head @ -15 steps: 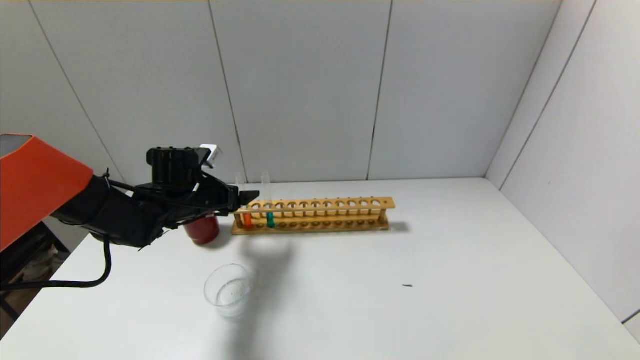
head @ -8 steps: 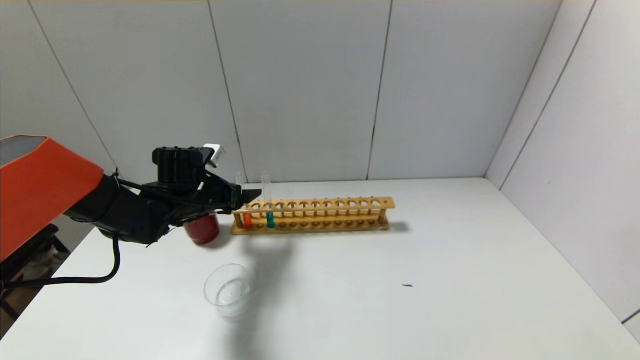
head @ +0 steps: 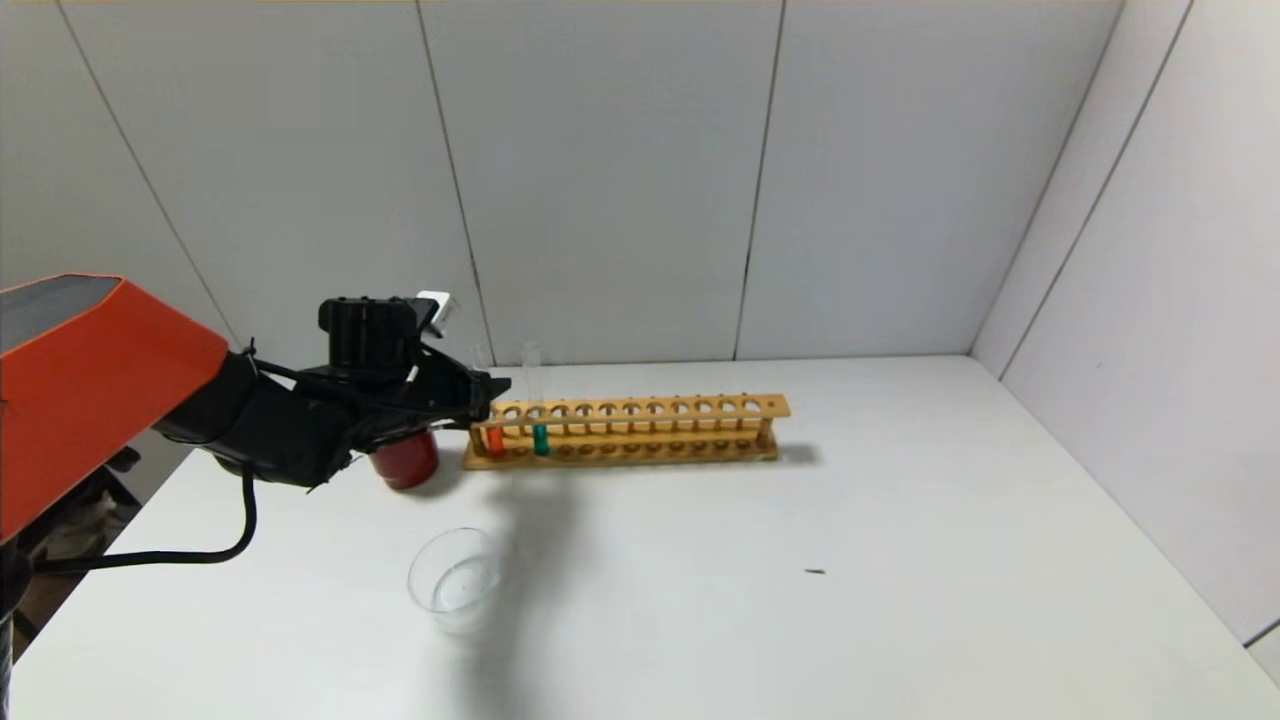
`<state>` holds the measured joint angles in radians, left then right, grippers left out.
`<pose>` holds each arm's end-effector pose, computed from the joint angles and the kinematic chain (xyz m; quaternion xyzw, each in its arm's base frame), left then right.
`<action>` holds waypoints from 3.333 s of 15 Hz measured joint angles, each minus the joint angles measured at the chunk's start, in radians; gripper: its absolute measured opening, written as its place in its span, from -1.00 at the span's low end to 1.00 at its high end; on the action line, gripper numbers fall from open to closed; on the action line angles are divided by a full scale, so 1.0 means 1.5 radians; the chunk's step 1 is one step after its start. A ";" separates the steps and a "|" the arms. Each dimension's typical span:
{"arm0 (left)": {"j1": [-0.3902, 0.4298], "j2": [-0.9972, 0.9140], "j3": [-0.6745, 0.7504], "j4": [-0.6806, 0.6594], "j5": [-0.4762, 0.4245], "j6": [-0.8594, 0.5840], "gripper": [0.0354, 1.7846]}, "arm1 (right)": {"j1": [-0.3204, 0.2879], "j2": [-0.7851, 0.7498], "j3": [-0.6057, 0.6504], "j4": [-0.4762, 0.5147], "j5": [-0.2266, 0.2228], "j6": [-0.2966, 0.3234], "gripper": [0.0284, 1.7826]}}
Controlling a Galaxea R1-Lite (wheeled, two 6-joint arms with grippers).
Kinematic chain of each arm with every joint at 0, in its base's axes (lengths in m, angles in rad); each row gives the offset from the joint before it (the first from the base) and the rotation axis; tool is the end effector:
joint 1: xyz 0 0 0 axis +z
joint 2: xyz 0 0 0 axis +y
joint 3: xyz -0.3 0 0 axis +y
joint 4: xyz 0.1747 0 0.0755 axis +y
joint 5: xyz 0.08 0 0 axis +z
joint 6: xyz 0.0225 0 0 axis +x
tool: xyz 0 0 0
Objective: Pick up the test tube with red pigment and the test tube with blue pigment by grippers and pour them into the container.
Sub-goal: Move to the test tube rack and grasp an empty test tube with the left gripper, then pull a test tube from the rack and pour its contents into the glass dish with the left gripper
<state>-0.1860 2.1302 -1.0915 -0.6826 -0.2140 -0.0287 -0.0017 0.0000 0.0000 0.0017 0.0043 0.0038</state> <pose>0.4006 -0.0802 0.1065 -0.0163 0.1799 -0.1930 0.9644 -0.0228 0.0001 0.0753 0.0019 0.0009 0.0013 1.0000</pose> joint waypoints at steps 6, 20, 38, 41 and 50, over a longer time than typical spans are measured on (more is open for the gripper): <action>-0.005 0.004 -0.010 -0.001 0.008 0.001 -0.66 | 0.000 0.000 0.000 0.000 0.000 0.000 0.96; -0.006 -0.192 -0.087 0.160 0.015 0.029 -0.66 | 0.000 0.000 0.000 0.000 0.000 0.000 0.96; 0.084 -0.409 0.172 0.341 -0.192 0.662 -0.66 | 0.000 0.000 0.000 0.000 0.000 0.001 0.96; 0.096 -0.383 0.173 0.354 -0.169 0.810 -0.66 | 0.000 0.000 0.000 0.000 0.000 0.000 0.96; 0.101 -0.360 0.203 0.364 -0.069 1.124 -0.66 | 0.000 0.000 0.000 0.000 0.000 0.000 0.96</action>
<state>-0.0340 1.5904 -0.7870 -0.1366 -0.3174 1.6579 -0.0017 0.0000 0.0000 0.0017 0.0038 0.0043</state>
